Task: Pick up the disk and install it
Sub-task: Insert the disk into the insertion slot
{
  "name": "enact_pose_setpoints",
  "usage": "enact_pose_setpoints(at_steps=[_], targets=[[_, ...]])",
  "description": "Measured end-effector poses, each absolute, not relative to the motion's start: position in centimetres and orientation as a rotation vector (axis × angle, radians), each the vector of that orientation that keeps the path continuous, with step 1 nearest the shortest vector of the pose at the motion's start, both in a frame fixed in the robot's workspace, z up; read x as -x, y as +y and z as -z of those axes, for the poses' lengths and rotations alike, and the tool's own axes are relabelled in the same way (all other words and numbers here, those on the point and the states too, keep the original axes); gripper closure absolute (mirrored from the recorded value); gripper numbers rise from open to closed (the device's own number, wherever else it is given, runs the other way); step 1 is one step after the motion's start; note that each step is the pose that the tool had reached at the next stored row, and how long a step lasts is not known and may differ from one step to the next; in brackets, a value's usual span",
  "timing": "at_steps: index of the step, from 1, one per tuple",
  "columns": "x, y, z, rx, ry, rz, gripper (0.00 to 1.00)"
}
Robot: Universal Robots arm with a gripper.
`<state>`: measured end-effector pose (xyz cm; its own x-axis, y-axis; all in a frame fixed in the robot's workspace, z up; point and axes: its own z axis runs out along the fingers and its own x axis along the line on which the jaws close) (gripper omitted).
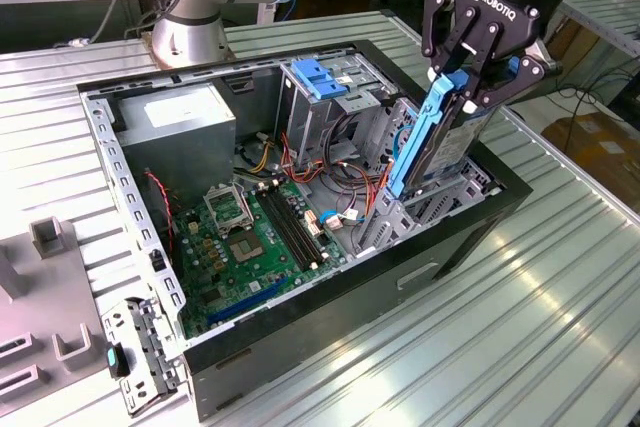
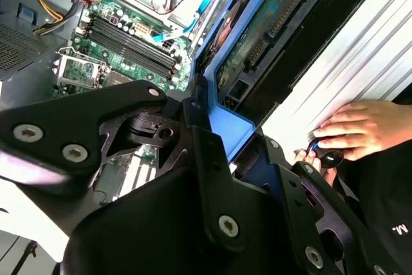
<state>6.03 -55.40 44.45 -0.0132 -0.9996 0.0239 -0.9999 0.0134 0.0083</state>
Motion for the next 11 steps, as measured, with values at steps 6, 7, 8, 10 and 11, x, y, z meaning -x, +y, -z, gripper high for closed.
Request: enact_pose_setpoints(at_steps=[6,7,8,10,11], targets=[[-6.1,-55.4,-43.9,-2.190,-2.220,-0.017,0.63],[-6.1,-55.4,-43.8,-2.190,-2.220,-0.017,0.63],[-6.1,-55.4,-43.7,-2.190,-2.220,-0.017,0.63],[-6.1,-55.4,-43.5,-2.190,-2.220,-0.017,0.63],[-6.1,-55.4,-43.2,-2.190,-2.220,-0.017,0.63]])
